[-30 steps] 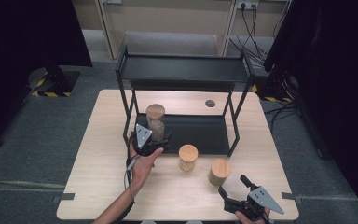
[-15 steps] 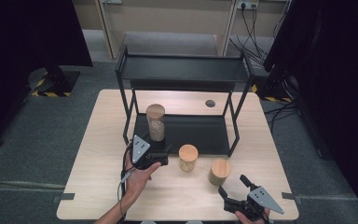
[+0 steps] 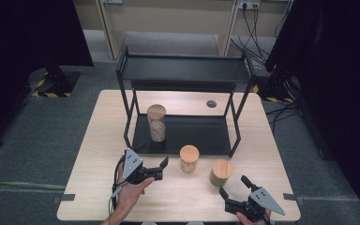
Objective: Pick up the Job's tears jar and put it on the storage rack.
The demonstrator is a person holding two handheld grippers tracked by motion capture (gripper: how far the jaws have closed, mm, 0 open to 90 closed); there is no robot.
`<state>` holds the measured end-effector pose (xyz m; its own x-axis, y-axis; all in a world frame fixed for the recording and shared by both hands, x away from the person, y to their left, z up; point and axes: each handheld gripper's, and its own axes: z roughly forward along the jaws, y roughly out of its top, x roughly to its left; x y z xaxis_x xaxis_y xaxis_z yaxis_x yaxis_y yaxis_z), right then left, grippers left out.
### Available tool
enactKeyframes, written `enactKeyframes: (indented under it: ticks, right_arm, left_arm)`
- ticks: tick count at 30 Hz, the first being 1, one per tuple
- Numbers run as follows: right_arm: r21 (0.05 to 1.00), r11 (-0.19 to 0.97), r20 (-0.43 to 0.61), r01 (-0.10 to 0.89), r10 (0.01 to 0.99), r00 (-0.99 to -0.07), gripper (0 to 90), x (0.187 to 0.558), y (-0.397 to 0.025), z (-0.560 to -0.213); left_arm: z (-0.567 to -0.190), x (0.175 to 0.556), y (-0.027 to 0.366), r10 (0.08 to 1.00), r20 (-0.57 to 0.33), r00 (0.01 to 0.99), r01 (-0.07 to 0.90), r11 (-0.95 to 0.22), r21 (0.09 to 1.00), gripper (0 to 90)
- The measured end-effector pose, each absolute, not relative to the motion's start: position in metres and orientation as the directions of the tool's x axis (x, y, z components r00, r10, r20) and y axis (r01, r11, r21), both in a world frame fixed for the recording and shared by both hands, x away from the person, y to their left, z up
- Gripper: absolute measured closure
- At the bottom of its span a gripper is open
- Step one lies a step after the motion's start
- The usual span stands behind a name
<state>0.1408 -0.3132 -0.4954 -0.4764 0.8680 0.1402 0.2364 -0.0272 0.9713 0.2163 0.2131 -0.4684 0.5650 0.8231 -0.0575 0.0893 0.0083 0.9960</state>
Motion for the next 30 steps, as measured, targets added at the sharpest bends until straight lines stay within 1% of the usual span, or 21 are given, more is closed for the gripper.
enactKeyframes:
  ticks: [14, 18, 30]
  right_arm:
    - [0.972, -0.028, 0.139, 0.232, 0.869, -0.475, 2.8, 0.14, -0.313, -0.496]
    - [0.973, -0.028, 0.138, 0.23, 0.868, -0.476, 2.8, 0.14, -0.313, -0.496]
    - [0.973, -0.03, 0.138, 0.229, 0.868, -0.476, 2.8, 0.14, -0.313, -0.496]
  left_arm:
    - [-0.475, 0.187, 0.223, 0.787, -0.065, 0.613, 0.084, 0.017, 0.996, 0.6]
    - [-0.478, 0.179, 0.226, 0.783, -0.043, 0.62, 0.061, 0.007, 0.998, 0.6]
    - [-0.489, 0.162, 0.234, 0.773, -0.051, 0.632, 0.055, 0.021, 0.998, 0.3]
